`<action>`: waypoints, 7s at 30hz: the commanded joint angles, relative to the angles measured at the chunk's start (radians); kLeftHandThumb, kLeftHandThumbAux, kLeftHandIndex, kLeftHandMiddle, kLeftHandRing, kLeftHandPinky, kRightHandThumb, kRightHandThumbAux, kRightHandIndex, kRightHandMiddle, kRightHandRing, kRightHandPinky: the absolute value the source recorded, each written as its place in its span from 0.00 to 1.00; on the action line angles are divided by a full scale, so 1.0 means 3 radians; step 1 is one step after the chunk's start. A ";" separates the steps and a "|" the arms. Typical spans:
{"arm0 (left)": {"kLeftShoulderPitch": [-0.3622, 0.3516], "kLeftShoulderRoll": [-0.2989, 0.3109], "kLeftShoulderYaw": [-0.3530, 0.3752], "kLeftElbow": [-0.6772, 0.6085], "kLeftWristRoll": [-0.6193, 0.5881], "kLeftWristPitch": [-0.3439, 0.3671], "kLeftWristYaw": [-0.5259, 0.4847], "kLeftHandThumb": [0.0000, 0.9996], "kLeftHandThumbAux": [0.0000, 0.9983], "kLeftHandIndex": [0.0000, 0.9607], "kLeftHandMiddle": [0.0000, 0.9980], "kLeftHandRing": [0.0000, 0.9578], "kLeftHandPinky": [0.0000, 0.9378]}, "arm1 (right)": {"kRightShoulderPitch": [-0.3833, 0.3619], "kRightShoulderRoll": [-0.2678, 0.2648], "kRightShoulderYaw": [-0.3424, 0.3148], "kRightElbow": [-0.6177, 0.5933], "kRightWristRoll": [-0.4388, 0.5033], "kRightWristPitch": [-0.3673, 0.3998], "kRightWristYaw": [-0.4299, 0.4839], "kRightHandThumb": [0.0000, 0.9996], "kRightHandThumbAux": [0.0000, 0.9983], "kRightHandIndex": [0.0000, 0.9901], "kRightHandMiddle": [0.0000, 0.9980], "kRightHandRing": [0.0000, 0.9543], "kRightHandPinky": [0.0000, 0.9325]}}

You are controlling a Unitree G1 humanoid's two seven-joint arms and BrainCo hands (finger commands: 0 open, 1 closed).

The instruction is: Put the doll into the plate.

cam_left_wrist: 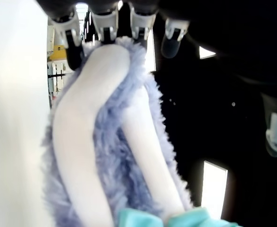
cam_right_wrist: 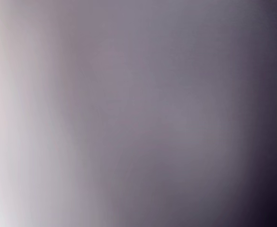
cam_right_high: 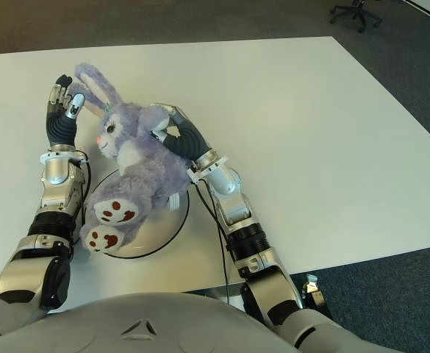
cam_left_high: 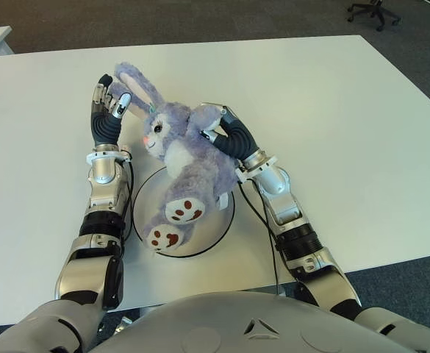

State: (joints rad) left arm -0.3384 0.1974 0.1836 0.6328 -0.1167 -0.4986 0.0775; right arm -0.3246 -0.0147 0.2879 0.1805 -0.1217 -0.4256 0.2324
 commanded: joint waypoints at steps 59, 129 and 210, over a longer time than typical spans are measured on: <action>0.0571 -0.0352 0.0013 0.0451 0.0064 0.0142 0.0041 0.00 0.46 0.00 0.07 0.11 0.16 | -0.0080 -0.0206 0.0151 0.0145 -0.0345 0.0083 0.0146 0.85 0.67 0.40 0.58 0.71 0.69; 0.0513 -0.0354 0.0022 0.0510 0.0056 0.0119 0.0049 0.00 0.48 0.00 0.06 0.09 0.13 | -0.0190 -0.0475 0.0377 0.0279 -0.0312 0.0037 0.0576 0.27 0.41 0.08 0.02 0.00 0.01; 0.0471 -0.0341 0.0028 0.0559 0.0037 0.0231 0.0028 0.01 0.50 0.00 0.06 0.07 0.09 | 0.0044 -0.0396 0.0037 -0.0550 0.0411 0.0474 0.0733 0.12 0.31 0.00 0.00 0.00 0.00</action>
State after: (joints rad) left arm -0.3491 0.1786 0.2178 0.6728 -0.1269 -0.4541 0.0921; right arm -0.3221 -0.1408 0.3039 0.0216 0.0056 -0.3004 0.4616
